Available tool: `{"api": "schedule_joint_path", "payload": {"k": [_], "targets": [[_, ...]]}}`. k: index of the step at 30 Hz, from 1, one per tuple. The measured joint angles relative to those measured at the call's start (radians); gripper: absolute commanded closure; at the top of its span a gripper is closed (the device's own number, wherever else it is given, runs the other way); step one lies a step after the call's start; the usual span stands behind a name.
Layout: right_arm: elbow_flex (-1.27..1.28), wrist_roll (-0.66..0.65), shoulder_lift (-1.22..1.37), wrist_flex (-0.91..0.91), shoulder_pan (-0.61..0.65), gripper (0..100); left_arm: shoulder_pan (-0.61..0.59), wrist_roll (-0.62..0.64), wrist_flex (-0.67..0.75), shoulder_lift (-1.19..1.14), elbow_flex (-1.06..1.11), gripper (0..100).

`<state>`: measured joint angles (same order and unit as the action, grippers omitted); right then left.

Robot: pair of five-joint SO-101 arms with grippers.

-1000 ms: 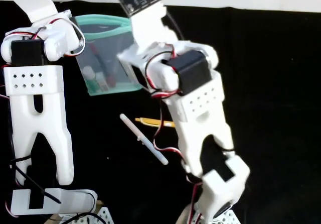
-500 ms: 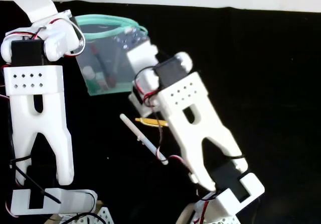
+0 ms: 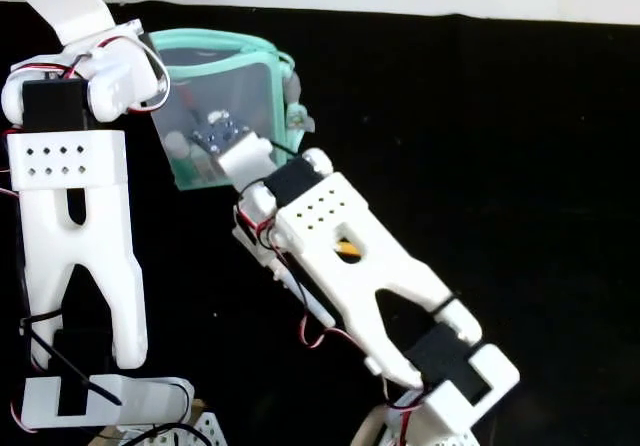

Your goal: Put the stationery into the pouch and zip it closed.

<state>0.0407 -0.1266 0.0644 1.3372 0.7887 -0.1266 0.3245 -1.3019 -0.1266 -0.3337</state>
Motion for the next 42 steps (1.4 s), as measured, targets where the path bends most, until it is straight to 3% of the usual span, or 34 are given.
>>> {"api": "schedule_joint_path", "payload": {"k": [15,22,25,30,42], "targets": [[-0.005,0.0,0.264,-0.181,0.06,71.0,0.0,0.0,0.0,0.0,0.0,99],[-0.161,0.0,0.422,-0.189,0.061,71.7,0.0,0.0,0.0,0.0,0.0,99],[-0.229,0.0,0.488,-0.189,0.061,79.0,0.0,0.0,0.0,0.0,0.0,99],[-0.29,-0.002,0.54,-0.189,0.057,99.8,0.0,0.0,0.0,0.0,0.0,99],[-0.298,-0.002,0.545,-0.161,0.055,99.1,0.0,0.0,0.0,0.0,0.0,99]]}}
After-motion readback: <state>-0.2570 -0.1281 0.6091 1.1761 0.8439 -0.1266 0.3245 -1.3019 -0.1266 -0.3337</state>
